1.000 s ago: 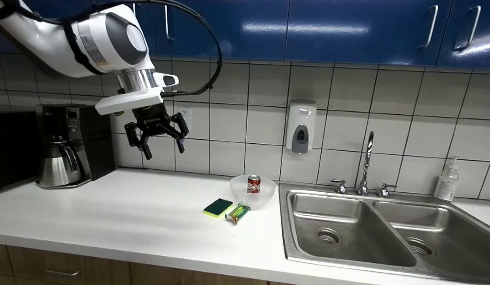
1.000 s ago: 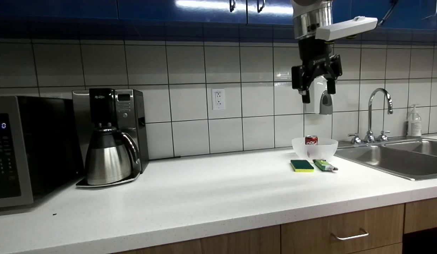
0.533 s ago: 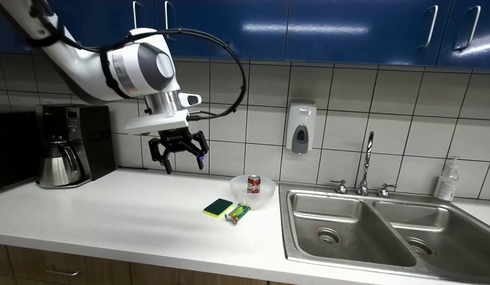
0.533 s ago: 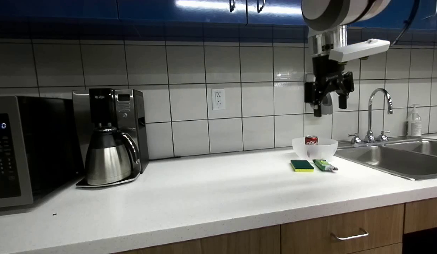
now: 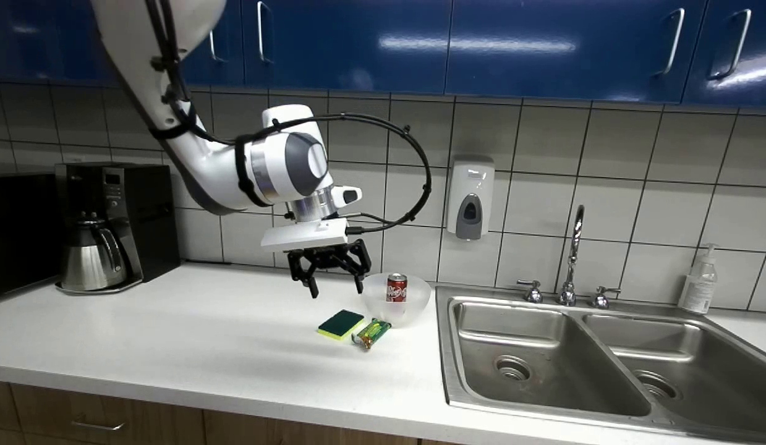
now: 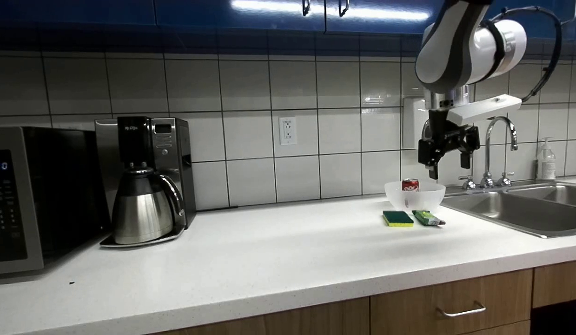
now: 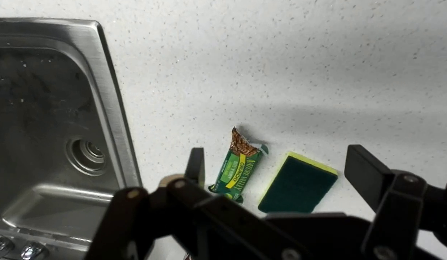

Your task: Take the can out of the bowl

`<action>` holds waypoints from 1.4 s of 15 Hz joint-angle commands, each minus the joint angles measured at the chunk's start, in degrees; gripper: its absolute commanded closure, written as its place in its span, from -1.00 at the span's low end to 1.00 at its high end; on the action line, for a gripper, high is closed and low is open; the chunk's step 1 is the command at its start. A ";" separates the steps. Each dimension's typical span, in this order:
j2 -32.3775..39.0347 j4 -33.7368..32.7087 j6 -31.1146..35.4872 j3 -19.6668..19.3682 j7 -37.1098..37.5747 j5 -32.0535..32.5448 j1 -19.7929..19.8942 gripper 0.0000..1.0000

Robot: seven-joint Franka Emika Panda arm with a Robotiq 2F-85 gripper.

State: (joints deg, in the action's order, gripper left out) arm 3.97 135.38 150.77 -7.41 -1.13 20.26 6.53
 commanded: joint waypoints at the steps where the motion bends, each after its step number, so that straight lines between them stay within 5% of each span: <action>1: 8.22 -8.12 2.52 -1.59 3.32 1.56 0.13 -1.00; 21: 38.47 -44.83 3.89 -5.65 12.82 -13.29 -0.39 -1.00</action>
State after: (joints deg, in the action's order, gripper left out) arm 37.91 96.77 154.69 -12.28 10.13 8.42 6.39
